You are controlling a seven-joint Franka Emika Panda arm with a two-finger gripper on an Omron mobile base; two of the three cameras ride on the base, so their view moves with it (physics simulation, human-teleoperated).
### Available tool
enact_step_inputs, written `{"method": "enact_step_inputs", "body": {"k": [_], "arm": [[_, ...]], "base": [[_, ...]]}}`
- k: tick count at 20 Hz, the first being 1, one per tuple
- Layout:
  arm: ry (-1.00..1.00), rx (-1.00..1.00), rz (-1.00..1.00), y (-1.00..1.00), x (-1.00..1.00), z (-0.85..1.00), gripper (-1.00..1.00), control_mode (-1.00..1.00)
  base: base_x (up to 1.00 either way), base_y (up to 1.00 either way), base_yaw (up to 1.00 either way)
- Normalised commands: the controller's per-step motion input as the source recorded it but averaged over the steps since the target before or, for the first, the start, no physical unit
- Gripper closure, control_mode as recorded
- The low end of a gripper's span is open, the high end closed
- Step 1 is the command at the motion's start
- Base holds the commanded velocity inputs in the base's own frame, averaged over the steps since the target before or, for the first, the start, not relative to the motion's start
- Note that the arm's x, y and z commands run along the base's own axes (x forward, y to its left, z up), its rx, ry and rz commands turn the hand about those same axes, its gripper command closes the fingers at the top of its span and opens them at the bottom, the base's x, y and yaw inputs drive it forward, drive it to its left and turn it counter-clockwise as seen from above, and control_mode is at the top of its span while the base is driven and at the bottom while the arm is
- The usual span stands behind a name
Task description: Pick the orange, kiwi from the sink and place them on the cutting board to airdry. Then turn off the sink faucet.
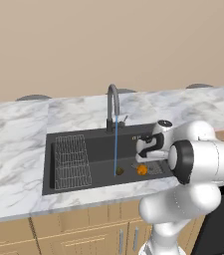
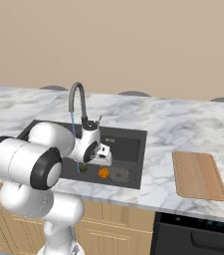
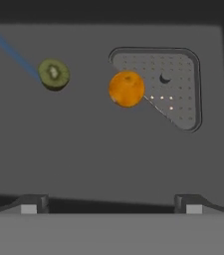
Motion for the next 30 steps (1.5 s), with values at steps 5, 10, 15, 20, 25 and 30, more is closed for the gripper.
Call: {"method": "enact_step_inputs", "body": {"k": [5, 10, 15, 20, 25, 30], "arm": [[0.0, 0.0, 0.0, 0.0, 0.09, -0.24, -1.0, -1.0], [0.0, 0.01, 0.0, 0.0, 0.15, -0.15, -1.0, -1.0], [0.0, 0.01, 0.0, 0.0, 0.17, -0.14, -1.0, -1.0], [0.01, 0.01, 0.0, 0.0, 0.15, -0.14, -1.0, -1.0], [0.02, 0.0, 0.0, 0.0, 0.11, -0.18, -1.0, -1.0], [0.02, 0.0, 0.0, 0.0, 0.14, -0.2, -1.0, -1.0]], "base": [[0.0, 0.0, 0.0], [0.0, 0.0, 0.0], [0.0, 0.0, 0.0], [0.0, 0.0, 0.0], [0.0, 0.0, 0.0], [0.0, 0.0, 0.0]]}}
